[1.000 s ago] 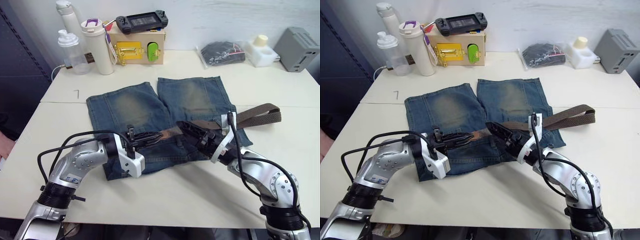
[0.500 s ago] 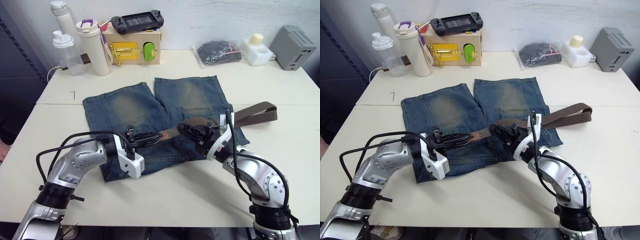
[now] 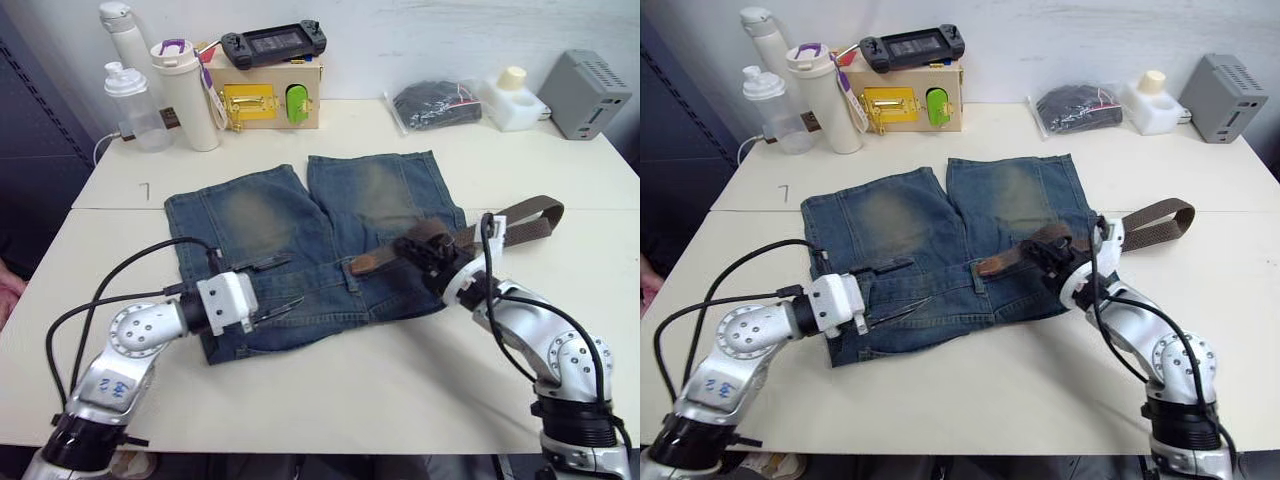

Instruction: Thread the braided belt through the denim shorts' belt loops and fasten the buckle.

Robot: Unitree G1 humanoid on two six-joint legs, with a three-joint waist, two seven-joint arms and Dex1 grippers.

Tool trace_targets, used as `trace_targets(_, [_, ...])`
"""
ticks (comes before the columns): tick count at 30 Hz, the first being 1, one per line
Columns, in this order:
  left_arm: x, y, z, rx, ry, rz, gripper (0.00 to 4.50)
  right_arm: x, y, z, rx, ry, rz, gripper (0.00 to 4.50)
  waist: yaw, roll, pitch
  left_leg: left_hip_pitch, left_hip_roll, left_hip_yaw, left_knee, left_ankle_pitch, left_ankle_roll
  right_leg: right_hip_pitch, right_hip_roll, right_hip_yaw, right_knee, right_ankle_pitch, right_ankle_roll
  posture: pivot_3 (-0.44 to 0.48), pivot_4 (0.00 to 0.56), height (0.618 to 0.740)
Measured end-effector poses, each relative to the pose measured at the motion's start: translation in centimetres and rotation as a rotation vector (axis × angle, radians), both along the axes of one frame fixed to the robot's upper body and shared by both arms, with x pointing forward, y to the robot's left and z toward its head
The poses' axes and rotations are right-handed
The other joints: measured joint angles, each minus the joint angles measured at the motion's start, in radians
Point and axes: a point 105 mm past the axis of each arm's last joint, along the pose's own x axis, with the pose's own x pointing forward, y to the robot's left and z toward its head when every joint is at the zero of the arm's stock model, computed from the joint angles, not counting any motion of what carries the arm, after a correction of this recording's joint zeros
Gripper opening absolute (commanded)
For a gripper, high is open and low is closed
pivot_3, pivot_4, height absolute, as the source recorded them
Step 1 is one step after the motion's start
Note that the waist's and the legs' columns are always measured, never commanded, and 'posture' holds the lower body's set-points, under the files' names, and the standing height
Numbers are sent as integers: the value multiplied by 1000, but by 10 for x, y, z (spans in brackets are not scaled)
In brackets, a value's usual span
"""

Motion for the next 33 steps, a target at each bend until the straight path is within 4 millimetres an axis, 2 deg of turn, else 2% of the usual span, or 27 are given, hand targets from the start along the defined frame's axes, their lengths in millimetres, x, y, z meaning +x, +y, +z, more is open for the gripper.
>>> trace_targets(5, [-5, 0, -4, -21, 55, 11, 3398, 3, -3, -8, -46, -15, -6, 0, 7, 0, 0, 0, 0, 0, 0, 0, 0, 0, 0, 0, -1, 0, 0, 0, 150, 645])
trace_targets(9, [-5, 1, 1, -26, 42, 23, 3398, 2, -4, -11, -64, -23, 6, 0, 6, 0, 0, 0, 0, 0, 0, 0, 0, 0, 0, 0, -1, 0, 0, 0, 150, 645])
trace_targets(13, [-5, 0, 1, -34, 40, 22, 3398, 0, 5, -12, -64, -33, 35, 0, 6, 0, 0, 0, 0, 0, 0, 0, 0, 1, 0, 0, -2, 0, 0, 0, 150, 645])
trace_targets(18, [-4, -2, 3, -28, 27, 13, 3398, -8, 33, -9, -26, -53, 115, 0, 5, 1, 0, 0, 0, 0, 0, 0, 0, 0, 0, 0, -2, 0, 0, 0, 150, 645])
trace_targets(22, [-4, -3, 3, -5, 10, 3, 3398, -12, 40, -8, -60, -71, 137, 0, 7, 1, 0, 0, 0, 0, 0, 0, 0, 1, 0, 0, -2, 0, 0, 0, 150, 645])
trace_targets(26, [0, -7, 5, 36, -48, -20, 3398, -18, 57, -13, -100, -70, 204, 0, 6, 1, 0, 0, 0, 0, 0, 0, 0, 0, 0, 0, -2, 0, 0, 0, 150, 645])
trace_targets(33, [10, -23, -6, 280, -302, -128, 3398, -23, 71, -19, -114, -43, 258, 0, 6, 1, 0, 0, 0, 1, 0, 0, 0, 0, -1, 0, -2, 0, 0, 0, 150, 645])
